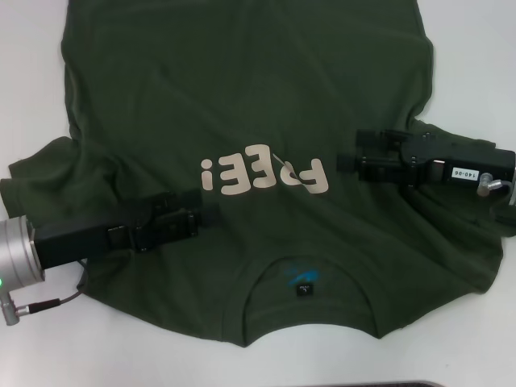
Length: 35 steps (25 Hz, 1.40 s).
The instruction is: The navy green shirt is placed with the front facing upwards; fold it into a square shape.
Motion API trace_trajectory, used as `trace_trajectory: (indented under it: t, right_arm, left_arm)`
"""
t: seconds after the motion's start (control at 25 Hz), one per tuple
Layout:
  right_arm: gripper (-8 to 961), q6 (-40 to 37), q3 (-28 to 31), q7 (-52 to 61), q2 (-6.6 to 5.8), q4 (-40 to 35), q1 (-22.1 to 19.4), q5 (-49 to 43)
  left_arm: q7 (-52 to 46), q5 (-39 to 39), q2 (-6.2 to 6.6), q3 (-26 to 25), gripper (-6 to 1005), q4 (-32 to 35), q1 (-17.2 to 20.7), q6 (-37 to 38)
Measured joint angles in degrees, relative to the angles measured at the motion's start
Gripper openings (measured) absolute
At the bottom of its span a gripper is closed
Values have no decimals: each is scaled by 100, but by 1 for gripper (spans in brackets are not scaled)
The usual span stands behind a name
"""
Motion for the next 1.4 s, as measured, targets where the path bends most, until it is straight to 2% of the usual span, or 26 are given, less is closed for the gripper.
trace_trajectory:
  t: [0.64,0.8,1.04,1.24,1.4]
  right_arm:
    - [915,14,45,4,1,0,-4,4]
    - [915,24,53,6,1,0,-6,3]
    - [915,27,66,15,1,0,0,4]
    - [916,27,91,20,1,0,0,7]
    - [916,31,134,25,1,0,0,10]
  left_arm:
    - [-12,-37,20,-60,765,1,23,-72]
    - [-149,-46,117,-245,765,59,79,-281]
    - [-407,-23,372,-492,765,249,153,-257]
    - [-980,151,388,-545,764,1024,373,-219]
    - [-1200,470,413,-996,764,1405,452,-39]
